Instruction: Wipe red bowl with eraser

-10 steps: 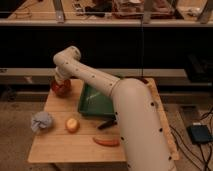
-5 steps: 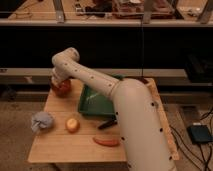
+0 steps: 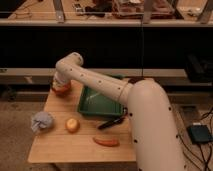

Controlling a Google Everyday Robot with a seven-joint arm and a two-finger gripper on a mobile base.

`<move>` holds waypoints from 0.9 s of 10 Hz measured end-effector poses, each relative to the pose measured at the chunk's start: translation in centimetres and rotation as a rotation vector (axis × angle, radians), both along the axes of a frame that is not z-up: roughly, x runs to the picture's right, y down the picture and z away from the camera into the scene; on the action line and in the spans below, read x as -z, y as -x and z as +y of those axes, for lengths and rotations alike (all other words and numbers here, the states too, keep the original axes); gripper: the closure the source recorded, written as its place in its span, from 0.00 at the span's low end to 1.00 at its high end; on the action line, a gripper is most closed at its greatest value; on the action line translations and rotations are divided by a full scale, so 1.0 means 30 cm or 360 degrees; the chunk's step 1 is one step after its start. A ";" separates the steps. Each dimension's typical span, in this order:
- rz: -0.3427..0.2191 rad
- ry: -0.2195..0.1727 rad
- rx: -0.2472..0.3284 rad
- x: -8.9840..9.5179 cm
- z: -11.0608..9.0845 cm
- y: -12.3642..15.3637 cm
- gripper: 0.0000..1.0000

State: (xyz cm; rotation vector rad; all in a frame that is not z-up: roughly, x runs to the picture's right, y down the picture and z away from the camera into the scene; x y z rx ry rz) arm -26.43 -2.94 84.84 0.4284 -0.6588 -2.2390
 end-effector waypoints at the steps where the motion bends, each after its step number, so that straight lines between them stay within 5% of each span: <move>1: -0.0001 -0.0002 0.0002 0.005 0.011 -0.023 1.00; 5: 0.0008 0.0013 0.0011 -0.009 0.066 -0.093 1.00; 9: 0.0081 0.0023 -0.0066 -0.078 0.000 -0.144 1.00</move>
